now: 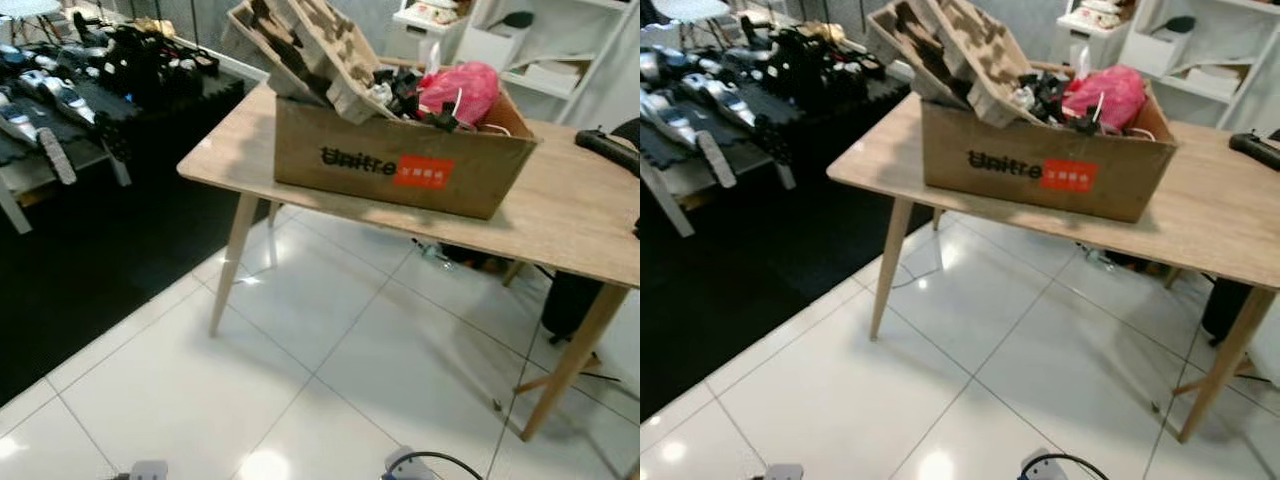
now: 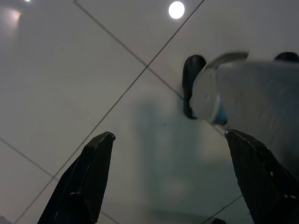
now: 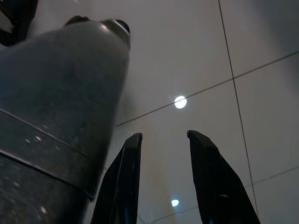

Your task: Picking trash to rubbish bin

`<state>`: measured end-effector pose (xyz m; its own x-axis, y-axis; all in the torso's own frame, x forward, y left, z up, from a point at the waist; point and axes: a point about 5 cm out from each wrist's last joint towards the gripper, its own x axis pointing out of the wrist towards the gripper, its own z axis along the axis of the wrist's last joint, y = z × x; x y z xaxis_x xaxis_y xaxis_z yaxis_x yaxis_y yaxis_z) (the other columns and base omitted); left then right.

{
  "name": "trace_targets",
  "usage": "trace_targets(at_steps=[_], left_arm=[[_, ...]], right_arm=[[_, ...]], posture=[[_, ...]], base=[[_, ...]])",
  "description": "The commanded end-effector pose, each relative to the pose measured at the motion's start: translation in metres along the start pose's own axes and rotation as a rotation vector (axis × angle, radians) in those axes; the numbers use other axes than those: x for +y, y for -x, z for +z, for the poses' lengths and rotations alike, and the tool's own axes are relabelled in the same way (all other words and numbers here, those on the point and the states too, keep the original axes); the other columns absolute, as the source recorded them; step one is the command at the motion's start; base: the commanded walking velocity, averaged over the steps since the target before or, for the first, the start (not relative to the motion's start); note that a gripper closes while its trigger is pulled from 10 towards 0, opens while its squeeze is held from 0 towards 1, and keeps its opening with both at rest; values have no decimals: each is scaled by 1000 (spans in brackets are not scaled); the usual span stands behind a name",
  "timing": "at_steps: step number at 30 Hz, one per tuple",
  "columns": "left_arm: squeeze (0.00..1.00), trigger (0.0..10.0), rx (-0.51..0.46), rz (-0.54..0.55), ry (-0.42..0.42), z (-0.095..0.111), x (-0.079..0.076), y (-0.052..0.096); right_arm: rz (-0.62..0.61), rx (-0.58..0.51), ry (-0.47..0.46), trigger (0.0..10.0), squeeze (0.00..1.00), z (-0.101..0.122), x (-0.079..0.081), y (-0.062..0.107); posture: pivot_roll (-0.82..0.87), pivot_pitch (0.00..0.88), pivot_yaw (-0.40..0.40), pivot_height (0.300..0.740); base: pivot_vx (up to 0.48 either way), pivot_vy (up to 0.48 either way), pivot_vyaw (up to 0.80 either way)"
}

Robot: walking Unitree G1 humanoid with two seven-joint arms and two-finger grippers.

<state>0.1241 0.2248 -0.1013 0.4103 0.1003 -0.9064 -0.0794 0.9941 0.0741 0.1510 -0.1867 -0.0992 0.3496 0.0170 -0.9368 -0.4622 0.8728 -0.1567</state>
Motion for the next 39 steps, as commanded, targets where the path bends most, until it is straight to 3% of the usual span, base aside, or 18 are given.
trace_targets(at_steps=[1,22,32,39], left_arm=[[0,10000,21,-1,1,-7,0,1],[0,10000,36,-7,2,-14,2,2],[0,10000,21,-12,6,-11,1,2],[0,10000,-11,-36,-45,5,-3,-1]], right_arm=[[14,28,1,10000,0,-8,4,0],[-3,11,-15,10000,0,-6,-2,1],[-62,-62,-60,10000,0,20,-29,4],[-103,-127,-163,10000,0,36,-44,7]], posture=[[156,72,-73,740],[140,80,-77,740],[127,78,-69,740],[88,87,-53,740]], base=[[0,0,0],[0,0,0],[0,0,0],[0,0,0]])
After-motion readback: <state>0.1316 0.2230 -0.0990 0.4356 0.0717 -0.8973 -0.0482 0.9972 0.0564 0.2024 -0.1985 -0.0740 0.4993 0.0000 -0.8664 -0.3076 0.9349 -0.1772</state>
